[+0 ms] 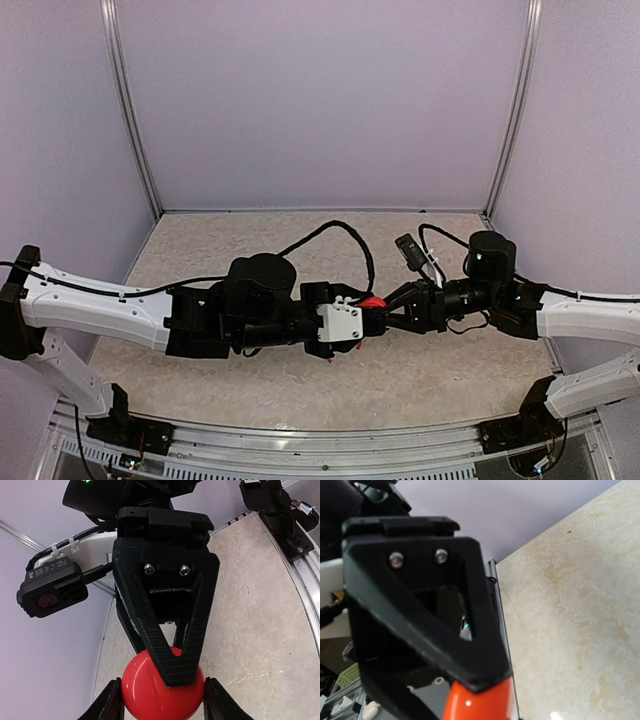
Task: Insert the wireless bluetooth earbuds into the charging case
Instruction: Pass from the left arm to the right
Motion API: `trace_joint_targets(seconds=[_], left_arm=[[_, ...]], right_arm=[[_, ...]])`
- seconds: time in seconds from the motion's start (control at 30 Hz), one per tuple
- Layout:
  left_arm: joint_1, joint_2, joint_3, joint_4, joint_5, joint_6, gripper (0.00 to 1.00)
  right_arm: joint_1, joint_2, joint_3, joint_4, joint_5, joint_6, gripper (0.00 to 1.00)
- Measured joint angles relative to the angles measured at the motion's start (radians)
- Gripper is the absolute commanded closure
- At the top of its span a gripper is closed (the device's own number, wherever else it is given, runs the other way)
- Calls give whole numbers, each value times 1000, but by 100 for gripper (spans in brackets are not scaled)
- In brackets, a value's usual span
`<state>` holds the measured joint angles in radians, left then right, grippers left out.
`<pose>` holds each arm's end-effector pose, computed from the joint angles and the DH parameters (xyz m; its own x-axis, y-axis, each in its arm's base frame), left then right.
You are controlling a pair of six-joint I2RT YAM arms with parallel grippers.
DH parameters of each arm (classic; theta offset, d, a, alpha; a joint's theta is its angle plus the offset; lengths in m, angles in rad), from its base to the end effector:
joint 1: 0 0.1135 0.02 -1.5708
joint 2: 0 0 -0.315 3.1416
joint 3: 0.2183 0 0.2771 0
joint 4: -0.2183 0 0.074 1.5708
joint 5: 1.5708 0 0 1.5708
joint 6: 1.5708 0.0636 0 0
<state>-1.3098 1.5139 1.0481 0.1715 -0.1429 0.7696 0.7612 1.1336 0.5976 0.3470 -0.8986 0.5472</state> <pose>0.1124 -0.3859 0.3204 0.5872 0.4706 -0.6586 0.7136 0.0830 0.6956 0.1550 0.2164 0.2910 -0.6292 -0.1519 -0.7623 -0.7712 -0.0003 0.6366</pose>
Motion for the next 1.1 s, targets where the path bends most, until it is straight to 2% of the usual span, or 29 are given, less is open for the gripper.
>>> trace_joint_targets(seconds=[0.33,0.6,0.97,1.1], left_arm=[[0,10,3,0,-21,0,63],[0,19,8,2,-28,0,63],[0,19,8,6,-49,1,63],[0,19,8,9,-57,2,62]], right_arm=[[3,13,0,3,14,4,68],[3,27,0,10,21,8,66],[3,30,-3,30,27,20,77],[3,30,-8,43,32,24,65]])
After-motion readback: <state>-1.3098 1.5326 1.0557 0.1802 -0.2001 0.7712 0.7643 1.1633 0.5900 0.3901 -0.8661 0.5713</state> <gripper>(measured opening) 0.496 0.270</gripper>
